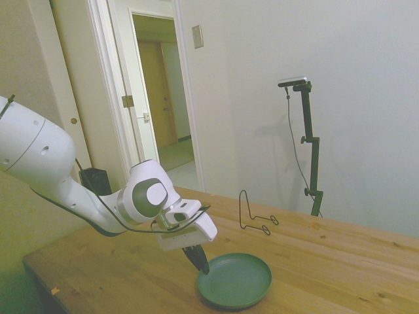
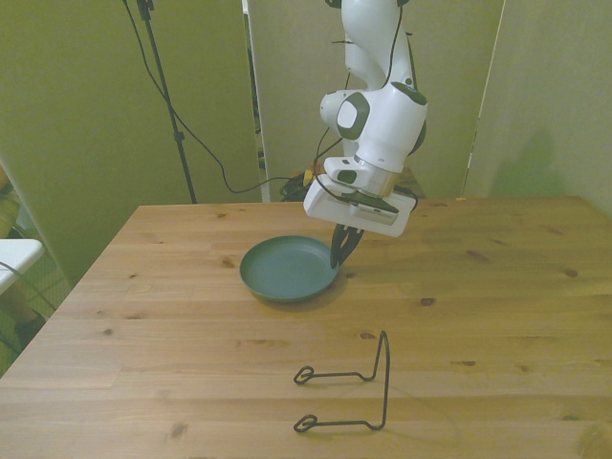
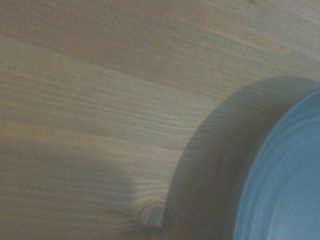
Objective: Load the plate
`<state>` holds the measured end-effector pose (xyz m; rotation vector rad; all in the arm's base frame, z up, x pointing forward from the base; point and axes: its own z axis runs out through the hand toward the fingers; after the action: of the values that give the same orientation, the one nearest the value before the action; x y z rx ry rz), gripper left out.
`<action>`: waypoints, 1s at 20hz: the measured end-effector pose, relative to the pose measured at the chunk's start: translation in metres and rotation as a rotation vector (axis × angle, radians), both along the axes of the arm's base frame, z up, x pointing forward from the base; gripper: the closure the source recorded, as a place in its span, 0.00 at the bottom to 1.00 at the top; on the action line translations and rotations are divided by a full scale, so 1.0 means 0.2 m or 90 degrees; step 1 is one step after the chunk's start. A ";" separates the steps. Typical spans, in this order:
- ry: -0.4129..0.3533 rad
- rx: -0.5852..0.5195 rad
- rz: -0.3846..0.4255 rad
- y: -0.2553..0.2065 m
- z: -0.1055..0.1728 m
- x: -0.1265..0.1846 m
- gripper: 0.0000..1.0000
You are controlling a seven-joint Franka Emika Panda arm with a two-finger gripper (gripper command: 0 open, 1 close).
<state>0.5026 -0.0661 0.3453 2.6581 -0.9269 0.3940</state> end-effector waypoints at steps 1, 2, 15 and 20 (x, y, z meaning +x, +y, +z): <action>-0.004 0.012 -0.005 0.00 0.02 0.01 1.00; -0.010 0.021 -0.008 0.00 0.04 0.02 1.00; -0.075 0.098 -0.029 -0.02 0.42 0.11 1.00; -0.116 0.169 -0.031 -0.01 0.60 0.14 1.00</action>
<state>0.5302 -0.0689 0.4645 2.8668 -1.1710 0.5423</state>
